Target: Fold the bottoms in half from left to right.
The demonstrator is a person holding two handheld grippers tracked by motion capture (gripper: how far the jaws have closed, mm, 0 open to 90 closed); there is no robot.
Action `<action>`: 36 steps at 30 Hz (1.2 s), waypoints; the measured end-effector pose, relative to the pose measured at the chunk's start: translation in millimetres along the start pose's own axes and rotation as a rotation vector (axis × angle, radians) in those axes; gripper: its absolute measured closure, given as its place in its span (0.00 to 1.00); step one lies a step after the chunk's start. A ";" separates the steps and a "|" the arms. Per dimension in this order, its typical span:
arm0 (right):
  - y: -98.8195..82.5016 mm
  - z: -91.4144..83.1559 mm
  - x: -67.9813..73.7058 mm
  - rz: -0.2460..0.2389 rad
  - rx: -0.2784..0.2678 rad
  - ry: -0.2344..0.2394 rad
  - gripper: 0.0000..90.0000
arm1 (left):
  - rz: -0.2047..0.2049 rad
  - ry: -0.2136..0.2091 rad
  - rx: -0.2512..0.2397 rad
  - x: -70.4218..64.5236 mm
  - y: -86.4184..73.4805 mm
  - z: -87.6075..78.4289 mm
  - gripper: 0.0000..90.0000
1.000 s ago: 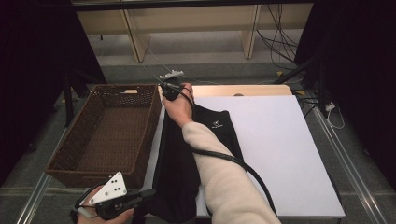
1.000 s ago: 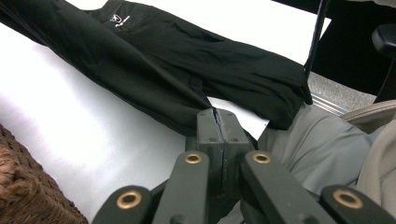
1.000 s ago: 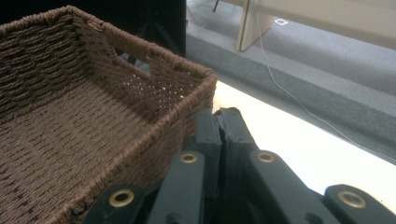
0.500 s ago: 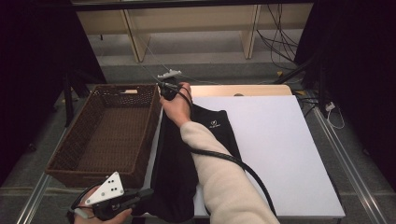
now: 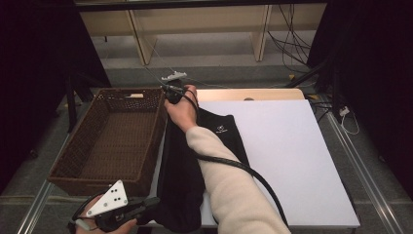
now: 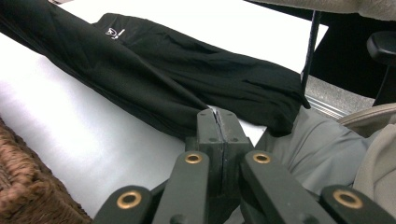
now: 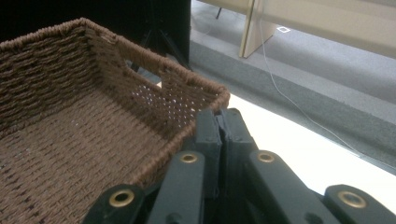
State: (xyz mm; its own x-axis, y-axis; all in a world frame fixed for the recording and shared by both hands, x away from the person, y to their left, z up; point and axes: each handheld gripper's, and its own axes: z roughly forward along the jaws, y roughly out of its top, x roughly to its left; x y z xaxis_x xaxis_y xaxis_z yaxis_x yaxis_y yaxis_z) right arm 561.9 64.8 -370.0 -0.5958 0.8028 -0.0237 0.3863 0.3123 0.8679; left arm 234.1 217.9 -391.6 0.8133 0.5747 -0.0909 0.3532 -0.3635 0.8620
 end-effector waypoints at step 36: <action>-9.3 -6.5 -10.4 0.014 0.013 -0.005 0.97 | -0.003 -0.065 -0.036 -1.1 -2.3 10.3 0.99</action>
State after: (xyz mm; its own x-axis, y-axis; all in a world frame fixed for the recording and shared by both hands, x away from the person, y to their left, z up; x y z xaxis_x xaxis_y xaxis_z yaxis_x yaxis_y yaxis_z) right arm 559.9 50.2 -374.5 -0.5868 0.8096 -0.0136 0.4039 0.3073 0.8616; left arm 237.2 210.5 -398.6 0.8410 0.5266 -0.1242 0.3393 -0.3345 0.8792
